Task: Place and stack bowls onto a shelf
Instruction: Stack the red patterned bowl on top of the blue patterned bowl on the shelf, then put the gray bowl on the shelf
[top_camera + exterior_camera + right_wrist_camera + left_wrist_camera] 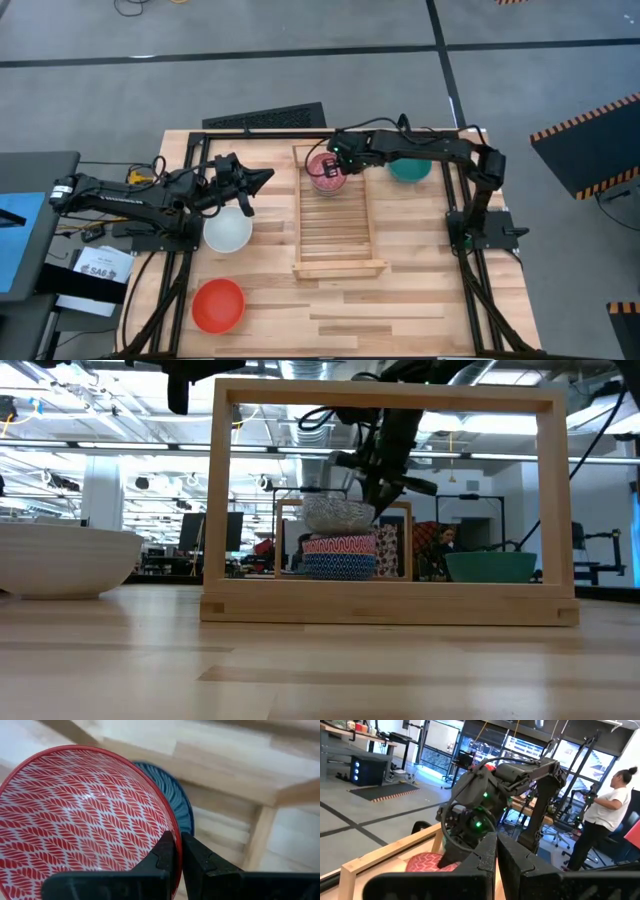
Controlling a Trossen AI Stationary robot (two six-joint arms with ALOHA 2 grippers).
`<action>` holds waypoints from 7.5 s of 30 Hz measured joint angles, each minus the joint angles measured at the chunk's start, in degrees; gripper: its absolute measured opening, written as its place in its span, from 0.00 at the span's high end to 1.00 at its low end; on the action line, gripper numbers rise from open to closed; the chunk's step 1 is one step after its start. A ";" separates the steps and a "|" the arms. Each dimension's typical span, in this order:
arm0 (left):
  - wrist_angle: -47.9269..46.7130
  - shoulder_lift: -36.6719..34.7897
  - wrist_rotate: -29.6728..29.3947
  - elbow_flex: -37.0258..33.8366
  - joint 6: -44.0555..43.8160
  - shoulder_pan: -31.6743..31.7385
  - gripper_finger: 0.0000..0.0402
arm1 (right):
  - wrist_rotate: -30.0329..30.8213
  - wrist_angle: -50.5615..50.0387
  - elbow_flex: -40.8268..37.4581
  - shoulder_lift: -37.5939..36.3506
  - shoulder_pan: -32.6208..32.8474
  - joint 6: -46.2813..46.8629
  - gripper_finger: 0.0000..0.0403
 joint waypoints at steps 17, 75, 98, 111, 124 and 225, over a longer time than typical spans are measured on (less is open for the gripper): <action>0.07 0.00 0.01 0.00 -0.67 0.00 1.00 | 0.70 -0.89 -0.07 2.04 -0.59 1.25 0.87; -3.80 0.02 -4.58 -0.02 -1.55 0.00 1.00 | 6.71 10.84 -20.96 -21.70 3.81 -14.57 0.59; -4.56 0.02 -5.57 -0.02 -2.78 0.00 1.00 | 0.73 58.14 -41.05 -18.80 1.50 -27.39 0.95; -4.87 0.02 -6.43 -0.02 -2.21 0.00 1.00 | 0.78 55.46 -41.05 -18.80 0.04 -30.33 0.96; -6.09 0.00 -7.10 -0.02 -0.06 -0.02 1.00 | 0.73 54.59 -41.07 -23.25 -0.02 -30.65 0.95; -98.75 39.73 24.31 47.04 -0.72 15.53 1.00 | 2.40 44.28 -39.81 -46.11 12.61 -29.08 0.92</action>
